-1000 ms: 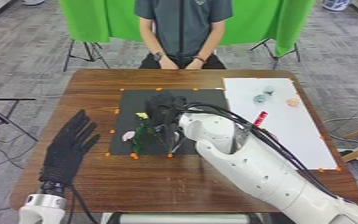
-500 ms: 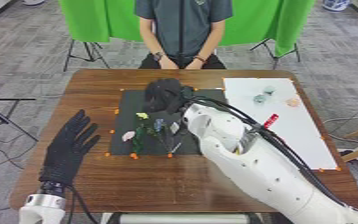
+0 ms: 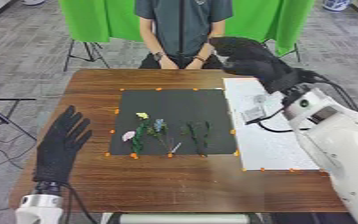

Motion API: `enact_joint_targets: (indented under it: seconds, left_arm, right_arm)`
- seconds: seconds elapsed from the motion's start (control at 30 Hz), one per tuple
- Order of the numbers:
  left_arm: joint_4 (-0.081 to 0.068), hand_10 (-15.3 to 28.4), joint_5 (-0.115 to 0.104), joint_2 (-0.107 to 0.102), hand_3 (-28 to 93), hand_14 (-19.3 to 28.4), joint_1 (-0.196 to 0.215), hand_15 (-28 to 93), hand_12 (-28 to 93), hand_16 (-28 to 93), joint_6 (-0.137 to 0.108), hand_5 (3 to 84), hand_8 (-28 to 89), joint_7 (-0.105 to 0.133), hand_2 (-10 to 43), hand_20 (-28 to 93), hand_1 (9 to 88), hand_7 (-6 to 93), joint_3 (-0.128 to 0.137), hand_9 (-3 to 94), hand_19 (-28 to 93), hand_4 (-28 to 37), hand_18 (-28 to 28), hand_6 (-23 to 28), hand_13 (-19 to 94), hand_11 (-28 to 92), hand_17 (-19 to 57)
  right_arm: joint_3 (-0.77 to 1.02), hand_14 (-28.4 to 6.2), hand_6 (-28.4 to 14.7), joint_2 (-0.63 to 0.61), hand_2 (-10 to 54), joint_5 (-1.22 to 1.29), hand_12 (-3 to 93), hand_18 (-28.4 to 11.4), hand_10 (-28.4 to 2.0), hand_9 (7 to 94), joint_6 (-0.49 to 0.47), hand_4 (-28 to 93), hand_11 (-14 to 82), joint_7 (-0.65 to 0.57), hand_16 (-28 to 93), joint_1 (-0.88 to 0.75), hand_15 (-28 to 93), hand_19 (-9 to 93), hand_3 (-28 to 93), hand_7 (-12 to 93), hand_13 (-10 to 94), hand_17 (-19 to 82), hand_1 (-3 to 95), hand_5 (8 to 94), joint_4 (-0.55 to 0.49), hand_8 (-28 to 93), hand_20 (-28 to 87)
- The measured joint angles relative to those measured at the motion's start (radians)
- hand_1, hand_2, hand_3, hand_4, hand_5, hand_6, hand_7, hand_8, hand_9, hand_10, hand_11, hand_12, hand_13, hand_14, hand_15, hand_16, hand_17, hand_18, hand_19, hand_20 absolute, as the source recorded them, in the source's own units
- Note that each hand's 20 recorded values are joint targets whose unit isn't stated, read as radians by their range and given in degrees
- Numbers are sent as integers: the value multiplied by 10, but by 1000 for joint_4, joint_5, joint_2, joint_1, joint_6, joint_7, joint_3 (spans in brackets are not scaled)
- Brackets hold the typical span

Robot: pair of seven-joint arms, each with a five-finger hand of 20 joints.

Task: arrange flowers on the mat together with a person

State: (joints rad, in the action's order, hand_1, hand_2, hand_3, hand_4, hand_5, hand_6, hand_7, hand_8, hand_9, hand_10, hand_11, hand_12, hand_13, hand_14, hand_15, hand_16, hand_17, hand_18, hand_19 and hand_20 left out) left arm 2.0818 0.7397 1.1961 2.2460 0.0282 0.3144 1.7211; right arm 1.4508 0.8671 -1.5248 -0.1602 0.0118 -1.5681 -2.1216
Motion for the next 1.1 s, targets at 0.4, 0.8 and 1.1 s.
enact_joint_targets:
  seconds: [0.4,0.8,1.1]
  left_arm:
    - [1,95,-4,8,670,114,13,87,166,80,0,250,-93,-3,-42,85,278,176,21,186,374,-260,204,13,161,135,-120]
    - [-25,93,14,46,668,114,-41,83,168,81,12,250,-96,-35,-47,89,281,185,4,186,366,-252,197,13,159,135,-119]
    - [-25,90,38,58,663,105,-51,83,174,89,33,249,-96,-56,-62,95,295,186,-1,182,363,-242,192,14,157,136,-119]
  right_arm:
    - [533,-128,-53,115,-11,518,252,-221,-146,323,144,-242,59,-34,386,-542,36,365,814,99,262,9,131,344,-170,-68,246]
    - [502,-126,-54,135,-9,480,252,-227,-146,322,146,-241,75,-27,382,-609,103,405,815,105,273,6,135,338,-109,-70,266]
    - [523,-127,-53,155,-6,498,248,-227,-146,332,143,-230,85,-24,343,-616,138,407,826,110,278,9,144,339,-126,-73,265]
